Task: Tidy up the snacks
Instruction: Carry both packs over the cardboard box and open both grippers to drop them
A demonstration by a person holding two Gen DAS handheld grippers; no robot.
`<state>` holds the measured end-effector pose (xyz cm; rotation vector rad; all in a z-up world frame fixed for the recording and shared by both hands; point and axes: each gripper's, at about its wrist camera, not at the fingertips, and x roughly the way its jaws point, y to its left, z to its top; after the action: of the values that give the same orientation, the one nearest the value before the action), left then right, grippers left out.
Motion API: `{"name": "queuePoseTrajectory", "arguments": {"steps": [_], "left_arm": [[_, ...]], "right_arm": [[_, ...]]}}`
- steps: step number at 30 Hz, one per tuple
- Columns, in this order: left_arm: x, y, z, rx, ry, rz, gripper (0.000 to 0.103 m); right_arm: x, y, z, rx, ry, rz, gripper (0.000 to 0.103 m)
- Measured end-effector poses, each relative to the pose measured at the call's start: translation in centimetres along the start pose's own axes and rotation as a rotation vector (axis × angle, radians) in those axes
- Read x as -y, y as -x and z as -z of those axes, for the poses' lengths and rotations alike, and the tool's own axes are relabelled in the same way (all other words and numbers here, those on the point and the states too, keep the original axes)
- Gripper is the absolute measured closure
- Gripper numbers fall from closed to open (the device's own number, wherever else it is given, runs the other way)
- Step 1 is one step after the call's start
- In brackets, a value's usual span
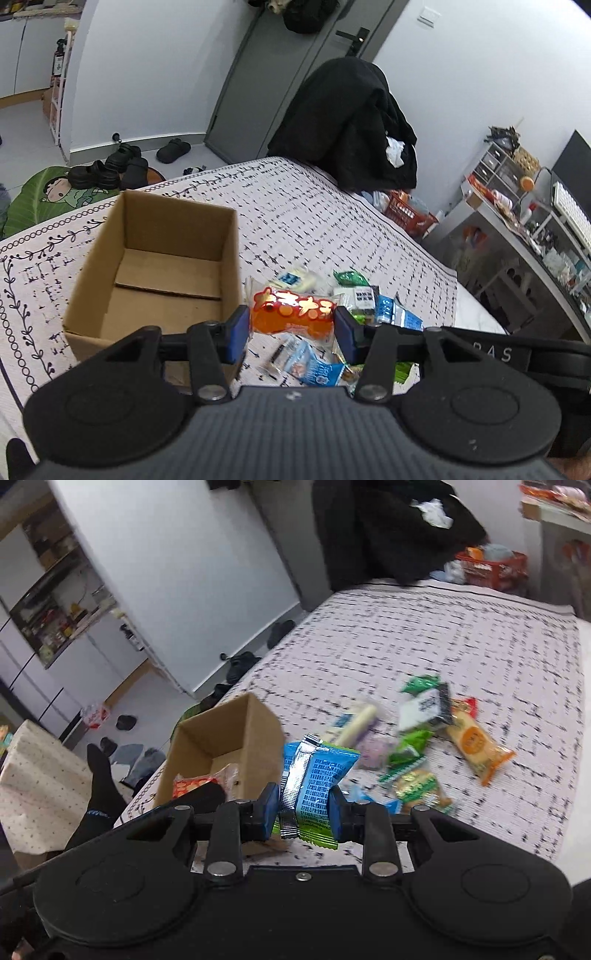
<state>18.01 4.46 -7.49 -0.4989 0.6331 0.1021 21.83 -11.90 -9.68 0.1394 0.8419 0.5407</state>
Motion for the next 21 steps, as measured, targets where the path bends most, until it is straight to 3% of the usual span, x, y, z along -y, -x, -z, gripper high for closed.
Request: {"name": "queuePoseTrajectory", "arguments": {"steps": [21], "left_arm": [[-8.6,0.1,-1.7,0.015,0.173,-0.066,0.054]], "right_arm": [[-6.9,-5.3,-0.2,-0.039,0.067,-0.061,0.075]]}}
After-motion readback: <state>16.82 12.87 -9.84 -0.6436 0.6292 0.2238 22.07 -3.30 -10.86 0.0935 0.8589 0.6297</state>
